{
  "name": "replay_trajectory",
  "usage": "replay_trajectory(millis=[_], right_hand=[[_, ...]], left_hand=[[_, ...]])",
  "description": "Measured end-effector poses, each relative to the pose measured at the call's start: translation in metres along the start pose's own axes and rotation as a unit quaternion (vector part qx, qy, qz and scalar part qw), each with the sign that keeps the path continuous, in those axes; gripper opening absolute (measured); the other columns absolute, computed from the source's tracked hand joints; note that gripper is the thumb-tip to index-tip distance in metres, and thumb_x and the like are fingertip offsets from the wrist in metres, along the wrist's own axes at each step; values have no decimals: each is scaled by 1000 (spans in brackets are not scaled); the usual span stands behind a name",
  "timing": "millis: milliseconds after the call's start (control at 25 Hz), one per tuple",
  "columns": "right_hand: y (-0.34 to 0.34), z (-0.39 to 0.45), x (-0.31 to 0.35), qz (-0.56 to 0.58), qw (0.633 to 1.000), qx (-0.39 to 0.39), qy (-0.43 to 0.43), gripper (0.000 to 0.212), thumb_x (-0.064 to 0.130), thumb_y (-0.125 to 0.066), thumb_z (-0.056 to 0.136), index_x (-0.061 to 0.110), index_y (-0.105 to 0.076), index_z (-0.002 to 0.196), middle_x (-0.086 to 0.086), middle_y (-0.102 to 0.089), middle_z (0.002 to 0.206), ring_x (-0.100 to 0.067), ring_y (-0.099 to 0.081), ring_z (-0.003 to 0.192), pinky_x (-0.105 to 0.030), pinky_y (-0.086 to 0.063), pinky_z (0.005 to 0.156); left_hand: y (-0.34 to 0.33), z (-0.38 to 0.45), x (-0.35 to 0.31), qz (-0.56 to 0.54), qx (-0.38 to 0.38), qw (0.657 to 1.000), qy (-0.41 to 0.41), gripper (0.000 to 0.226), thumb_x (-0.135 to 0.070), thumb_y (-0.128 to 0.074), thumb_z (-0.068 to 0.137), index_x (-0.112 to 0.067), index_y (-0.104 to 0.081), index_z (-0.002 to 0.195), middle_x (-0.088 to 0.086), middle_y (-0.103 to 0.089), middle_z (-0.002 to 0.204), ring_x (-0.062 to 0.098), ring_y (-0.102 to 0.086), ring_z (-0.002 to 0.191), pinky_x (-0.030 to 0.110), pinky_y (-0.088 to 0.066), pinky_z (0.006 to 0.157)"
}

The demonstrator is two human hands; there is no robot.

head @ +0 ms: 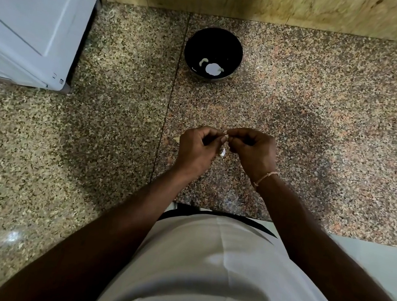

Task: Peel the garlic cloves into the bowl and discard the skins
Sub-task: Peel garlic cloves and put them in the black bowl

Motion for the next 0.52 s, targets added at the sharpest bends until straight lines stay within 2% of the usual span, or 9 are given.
replay_trajectory(millis=[200, 320, 520], right_hand=[[-2, 0, 0, 22, 1000, 3, -22, 14, 3, -77, 86, 11, -81, 98, -5, -79, 85, -31, -75, 81, -55, -63, 76], [-2, 1, 2, 19, 1000, 3, -21, 14, 6, -78, 86, 13, -81, 97, -3, -79, 84, -28, -76, 81, -56, -63, 75], [-6, 2, 2, -15, 999, 28, -24, 13, 11, -77, 89, 19, -80, 99, 2, -79, 85, -23, -76, 80, -55, -63, 74]], left_hand=[[0, 4, 2, -13, 7, 1000, 10, 9, -15, -74, 97, -7, -76, 102, 6, -78, 86, 27, -76, 80, 48, -65, 76], [0, 5, 6, -34, 1, 999, 23, 8, -16, -74, 98, -9, -75, 102, 5, -78, 85, 27, -76, 81, 46, -65, 77], [-1, 6, 22, -89, 4, 994, 62, 11, -14, -74, 97, -6, -75, 104, 9, -79, 91, 31, -78, 85, 52, -65, 83]])
Point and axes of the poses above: each hand's wrist, its own z-axis towards the middle knuckle, its own y-axis out of the back of the hand, x = y × z, the point moved 9 cm from there along z, towards the middle knuckle
